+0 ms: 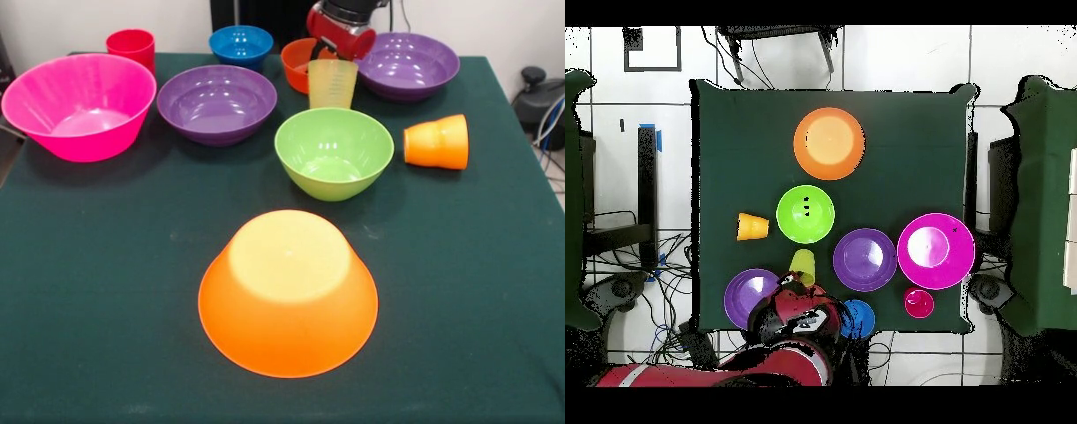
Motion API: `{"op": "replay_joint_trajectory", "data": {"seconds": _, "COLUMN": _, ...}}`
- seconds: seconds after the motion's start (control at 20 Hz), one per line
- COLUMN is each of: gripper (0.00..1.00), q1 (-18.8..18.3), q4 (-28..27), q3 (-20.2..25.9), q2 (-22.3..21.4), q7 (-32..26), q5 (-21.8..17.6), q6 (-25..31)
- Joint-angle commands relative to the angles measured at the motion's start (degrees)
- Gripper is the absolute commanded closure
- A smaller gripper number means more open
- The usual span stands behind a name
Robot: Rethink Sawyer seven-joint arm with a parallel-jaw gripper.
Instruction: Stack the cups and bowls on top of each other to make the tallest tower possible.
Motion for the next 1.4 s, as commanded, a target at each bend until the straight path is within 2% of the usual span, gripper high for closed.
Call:
{"op": "replay_joint_trajectory", "data": {"seconds": 0.05, "gripper": 0.00, "q1": 0.2, "q4": -0.1, "q3": 8.1, "q2": -1.5, "q7": 2.0, "q5": 0.5, "q6": 4.2}}
{"op": "replay_joint_trajectory", "data": {"seconds": 0.25, "gripper": 0.00, "q1": 0.1, "q4": -0.6, "q3": 7.5, "q2": -2.8, "q7": 0.6, "q5": 0.3, "q6": 7.4}}
{"op": "replay_joint_trajectory", "data": {"seconds": 0.85, "gripper": 0.00, "q1": -3.1, "q4": -1.5, "q3": 7.1, "q2": -6.0, "q7": -4.0, "q5": -3.4, "q6": 13.0}}
{"op": "replay_joint_trajectory", "data": {"seconds": 1.4, "gripper": 0.00, "q1": -4.5, "q4": -2.4, "q3": 8.1, "q2": -7.1, "q7": -3.9, "q5": -5.0, "q6": 14.7}}
